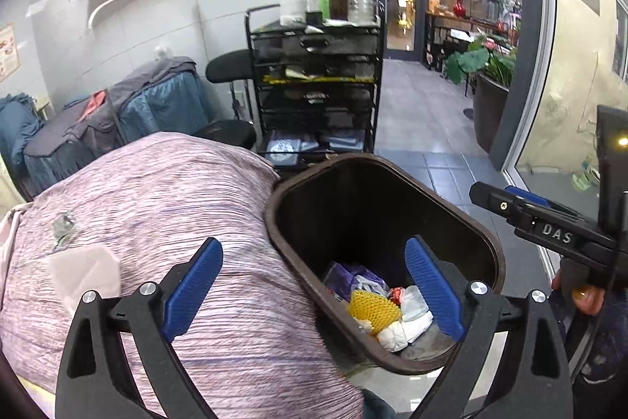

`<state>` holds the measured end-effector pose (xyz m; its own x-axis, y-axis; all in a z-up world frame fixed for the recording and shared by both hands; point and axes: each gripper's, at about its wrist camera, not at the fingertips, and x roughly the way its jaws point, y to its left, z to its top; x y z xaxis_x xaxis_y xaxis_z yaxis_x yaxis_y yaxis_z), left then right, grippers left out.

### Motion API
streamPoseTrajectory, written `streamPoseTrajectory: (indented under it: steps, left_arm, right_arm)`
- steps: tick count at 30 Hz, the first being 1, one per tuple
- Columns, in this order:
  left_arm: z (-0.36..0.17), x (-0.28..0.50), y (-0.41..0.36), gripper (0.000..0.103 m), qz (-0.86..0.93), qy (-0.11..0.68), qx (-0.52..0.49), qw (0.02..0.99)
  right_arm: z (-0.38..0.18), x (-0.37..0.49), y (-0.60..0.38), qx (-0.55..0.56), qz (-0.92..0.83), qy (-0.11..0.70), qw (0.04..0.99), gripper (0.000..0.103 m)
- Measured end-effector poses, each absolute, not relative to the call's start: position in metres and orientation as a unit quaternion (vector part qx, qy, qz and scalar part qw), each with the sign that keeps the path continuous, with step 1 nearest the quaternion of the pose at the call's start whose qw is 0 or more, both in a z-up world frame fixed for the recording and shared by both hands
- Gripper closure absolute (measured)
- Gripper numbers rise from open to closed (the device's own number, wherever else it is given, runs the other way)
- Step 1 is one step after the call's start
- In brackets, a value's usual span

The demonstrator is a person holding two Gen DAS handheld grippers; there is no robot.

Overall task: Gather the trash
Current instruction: 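Move both grippers back over the white mask and wrapper on the bed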

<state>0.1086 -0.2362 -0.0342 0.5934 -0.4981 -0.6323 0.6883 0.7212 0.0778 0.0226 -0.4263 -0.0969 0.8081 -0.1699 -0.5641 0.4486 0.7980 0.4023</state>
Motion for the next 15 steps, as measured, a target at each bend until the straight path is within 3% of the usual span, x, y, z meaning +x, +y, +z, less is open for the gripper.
streamPoseTrajectory:
  steps: [15]
  left_arm:
    - [-0.008,0.12,-0.147,0.006,-0.269,0.266,0.111,0.919]
  right_arm:
    - [-0.075,0.061,-0.364,0.229,-0.077,0.261,0.935,0.022]
